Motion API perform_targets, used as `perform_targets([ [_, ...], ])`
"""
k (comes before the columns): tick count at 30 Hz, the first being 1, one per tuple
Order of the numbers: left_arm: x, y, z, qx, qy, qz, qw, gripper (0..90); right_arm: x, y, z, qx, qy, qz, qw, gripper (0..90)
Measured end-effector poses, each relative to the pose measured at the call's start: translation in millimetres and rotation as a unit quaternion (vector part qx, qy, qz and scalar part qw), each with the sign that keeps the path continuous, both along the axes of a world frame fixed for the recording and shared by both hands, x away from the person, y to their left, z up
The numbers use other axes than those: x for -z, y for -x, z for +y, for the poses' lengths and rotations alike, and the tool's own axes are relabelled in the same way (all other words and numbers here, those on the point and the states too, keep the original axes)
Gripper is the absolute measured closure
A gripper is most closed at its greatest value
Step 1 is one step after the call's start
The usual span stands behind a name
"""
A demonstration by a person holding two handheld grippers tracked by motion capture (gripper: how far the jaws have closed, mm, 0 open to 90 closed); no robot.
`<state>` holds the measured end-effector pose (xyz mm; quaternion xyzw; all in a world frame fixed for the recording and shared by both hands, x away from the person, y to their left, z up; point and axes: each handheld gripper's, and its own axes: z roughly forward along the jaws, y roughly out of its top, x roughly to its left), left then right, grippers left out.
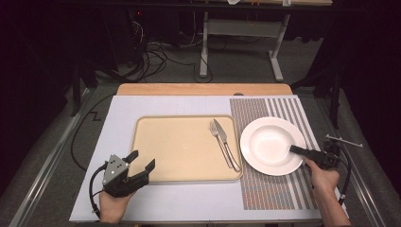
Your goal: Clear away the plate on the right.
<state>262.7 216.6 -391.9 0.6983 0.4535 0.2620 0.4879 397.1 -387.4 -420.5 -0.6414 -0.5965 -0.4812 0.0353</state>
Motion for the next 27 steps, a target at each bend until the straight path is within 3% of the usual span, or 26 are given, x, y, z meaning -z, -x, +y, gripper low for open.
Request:
perform_targets([
  [3,0.0,-0.6,-0.3,0.002,0.001,0.0,1.0,33.1,-4.8,-0.2,2.3,-0.009,0.002,-0.015,0.9999,82.4],
  [6,-0.1,-0.5,-0.3,0.004,0.001,0.0,1.0,33.1,-11.2,-0.1,6.5,-0.016,0.02,-0.023,0.9994,82.7],
  [16,-0.5,0.1,1.2,0.003,0.004,-0.001,1.0,33.1,-18.4,0.8,6.9,-0.035,0.031,-0.028,0.9985,82.7],
  [27,-0.8,0.2,2.5,0.002,0.004,-0.003,1.0,33.1,-33.5,0.7,18.1,-0.069,0.025,-0.031,0.9968,82.8],
])
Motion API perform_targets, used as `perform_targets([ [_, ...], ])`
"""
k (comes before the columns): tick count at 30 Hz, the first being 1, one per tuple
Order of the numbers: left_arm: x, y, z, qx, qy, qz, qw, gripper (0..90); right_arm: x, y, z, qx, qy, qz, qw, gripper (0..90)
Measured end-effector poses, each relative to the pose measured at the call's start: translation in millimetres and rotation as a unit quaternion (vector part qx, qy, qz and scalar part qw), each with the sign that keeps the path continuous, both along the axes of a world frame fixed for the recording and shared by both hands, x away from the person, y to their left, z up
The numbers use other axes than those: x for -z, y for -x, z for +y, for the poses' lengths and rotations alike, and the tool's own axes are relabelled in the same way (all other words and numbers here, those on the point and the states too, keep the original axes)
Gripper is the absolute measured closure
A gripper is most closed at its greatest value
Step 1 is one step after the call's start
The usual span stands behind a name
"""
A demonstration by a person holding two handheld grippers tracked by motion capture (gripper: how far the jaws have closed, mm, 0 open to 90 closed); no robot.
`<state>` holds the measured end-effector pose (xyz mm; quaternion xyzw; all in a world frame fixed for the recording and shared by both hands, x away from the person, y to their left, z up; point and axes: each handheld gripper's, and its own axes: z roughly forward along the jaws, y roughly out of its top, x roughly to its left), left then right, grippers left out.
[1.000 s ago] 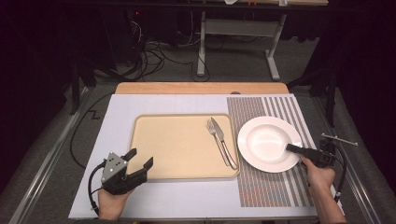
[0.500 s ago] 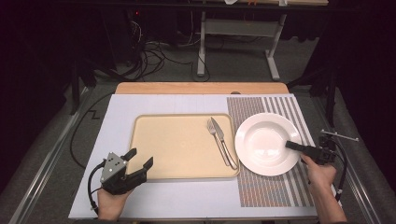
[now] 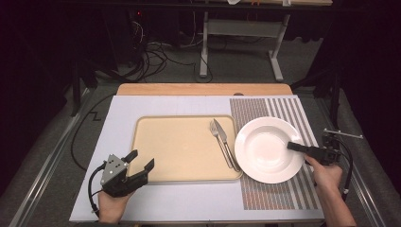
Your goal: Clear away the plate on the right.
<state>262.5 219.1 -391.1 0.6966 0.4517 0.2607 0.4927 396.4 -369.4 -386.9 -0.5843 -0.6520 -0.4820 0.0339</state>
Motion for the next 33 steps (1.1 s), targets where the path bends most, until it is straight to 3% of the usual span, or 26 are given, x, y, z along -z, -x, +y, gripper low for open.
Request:
perform_targets([
  [7,-0.3,0.1,0.6,0.0,0.0,-0.001,1.0,33.1,-9.0,-2.9,12.6,-0.021,-0.014,0.001,0.9997,82.8],
  [20,-0.7,-0.1,2.8,-0.002,0.003,-0.001,1.0,33.1,-22.7,-14.5,55.4,-0.066,-0.014,-0.002,0.9977,82.7],
  [33,-0.6,0.5,3.3,-0.003,0.004,-0.001,1.0,33.1,-18.1,-29.6,99.2,-0.097,-0.015,0.01,0.9951,82.7],
])
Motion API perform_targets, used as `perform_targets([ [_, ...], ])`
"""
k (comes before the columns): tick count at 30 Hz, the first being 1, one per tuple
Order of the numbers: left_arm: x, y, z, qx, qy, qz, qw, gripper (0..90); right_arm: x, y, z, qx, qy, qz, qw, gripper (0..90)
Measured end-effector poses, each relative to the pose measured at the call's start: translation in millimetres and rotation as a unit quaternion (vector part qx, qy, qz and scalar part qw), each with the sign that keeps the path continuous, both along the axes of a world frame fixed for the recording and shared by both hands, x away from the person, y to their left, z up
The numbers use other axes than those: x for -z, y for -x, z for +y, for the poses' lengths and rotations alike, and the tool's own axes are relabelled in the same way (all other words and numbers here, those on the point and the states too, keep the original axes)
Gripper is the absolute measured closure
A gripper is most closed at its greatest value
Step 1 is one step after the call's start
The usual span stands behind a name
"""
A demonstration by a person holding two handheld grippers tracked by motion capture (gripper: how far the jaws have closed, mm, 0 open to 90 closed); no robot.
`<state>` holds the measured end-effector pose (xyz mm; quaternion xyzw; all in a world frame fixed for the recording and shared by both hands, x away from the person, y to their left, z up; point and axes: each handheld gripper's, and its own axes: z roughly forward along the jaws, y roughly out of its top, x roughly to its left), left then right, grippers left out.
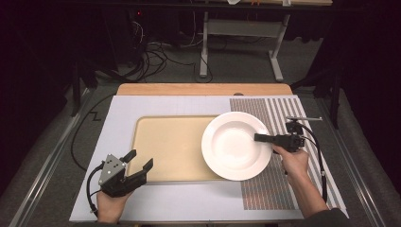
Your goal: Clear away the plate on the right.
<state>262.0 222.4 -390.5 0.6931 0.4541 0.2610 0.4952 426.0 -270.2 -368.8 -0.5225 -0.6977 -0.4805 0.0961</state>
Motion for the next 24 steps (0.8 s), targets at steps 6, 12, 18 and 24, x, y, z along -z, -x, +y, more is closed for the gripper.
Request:
perform_targets([
  [6,0.0,0.1,0.6,0.0,0.0,-0.001,1.0,33.1,2.3,-7.2,18.7,-0.009,-0.004,0.008,0.9999,82.7],
  [12,0.0,0.3,1.4,-0.001,0.002,-0.001,1.0,33.1,6.4,-13.7,39.2,-0.014,-0.005,0.014,0.9998,82.7],
  [18,0.3,-0.3,3.4,-0.006,0.005,-0.001,1.0,33.1,11.6,-20.4,59.1,-0.017,-0.007,0.024,0.9995,82.6],
  [24,0.2,-1.2,4.6,-0.006,0.003,-0.008,0.9999,33.1,15.4,-27.0,81.5,-0.016,-0.01,0.033,0.9993,82.6],
])
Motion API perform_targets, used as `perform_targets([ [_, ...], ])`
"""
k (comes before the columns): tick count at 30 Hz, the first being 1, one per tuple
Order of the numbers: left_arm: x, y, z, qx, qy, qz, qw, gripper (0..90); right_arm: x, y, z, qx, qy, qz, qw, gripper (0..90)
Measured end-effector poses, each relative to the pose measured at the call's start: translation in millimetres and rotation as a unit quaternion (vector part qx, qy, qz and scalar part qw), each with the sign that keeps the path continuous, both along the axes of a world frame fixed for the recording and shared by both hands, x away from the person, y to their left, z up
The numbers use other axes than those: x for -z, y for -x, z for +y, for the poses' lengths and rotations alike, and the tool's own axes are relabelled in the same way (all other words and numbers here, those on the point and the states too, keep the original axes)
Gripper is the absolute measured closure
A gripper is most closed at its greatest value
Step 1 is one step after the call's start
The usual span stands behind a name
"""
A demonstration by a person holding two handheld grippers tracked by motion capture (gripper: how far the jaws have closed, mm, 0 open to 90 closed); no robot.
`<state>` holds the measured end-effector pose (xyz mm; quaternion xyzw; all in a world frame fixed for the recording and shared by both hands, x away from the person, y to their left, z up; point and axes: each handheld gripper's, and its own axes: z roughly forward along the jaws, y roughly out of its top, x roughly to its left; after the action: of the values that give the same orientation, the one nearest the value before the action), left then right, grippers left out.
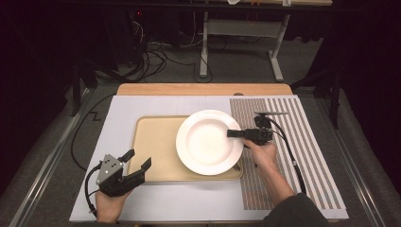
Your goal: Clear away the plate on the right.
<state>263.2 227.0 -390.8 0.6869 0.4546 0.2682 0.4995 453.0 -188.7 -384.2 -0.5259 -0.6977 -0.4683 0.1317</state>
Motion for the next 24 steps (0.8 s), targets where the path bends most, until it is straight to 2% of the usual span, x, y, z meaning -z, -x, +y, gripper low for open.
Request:
perform_targets([
  [1,0.0,1.0,-0.5,0.0,0.005,0.006,1.0,33.1,0.5,-0.5,2.4,0.001,0.0,-0.001,1.0,82.5],
  [7,-0.1,0.8,0.3,0.0,0.006,0.007,1.0,33.2,5.6,-4.2,20.0,0.013,0.003,-0.004,0.9999,82.4],
  [9,0.0,0.8,0.4,0.0,0.007,0.007,1.0,33.2,8.0,-5.5,24.9,0.012,0.006,0.001,0.9999,82.4],
  [12,0.0,0.9,0.3,0.0,0.007,0.007,1.0,33.1,10.3,-5.0,31.3,0.013,0.014,-0.01,0.9998,82.4],
  [14,-0.1,0.9,0.2,0.001,0.007,0.007,1.0,33.2,13.9,-7.0,34.3,0.011,0.013,0.001,0.9998,82.5],
  [18,0.0,0.9,0.1,0.001,0.006,0.007,1.0,33.2,17.8,-8.6,40.6,0.012,0.019,0.006,0.9997,82.2],
  [24,0.0,1.0,0.0,0.001,0.006,0.007,1.0,33.1,24.3,-9.3,50.2,0.017,0.011,0.015,0.9997,82.0],
])
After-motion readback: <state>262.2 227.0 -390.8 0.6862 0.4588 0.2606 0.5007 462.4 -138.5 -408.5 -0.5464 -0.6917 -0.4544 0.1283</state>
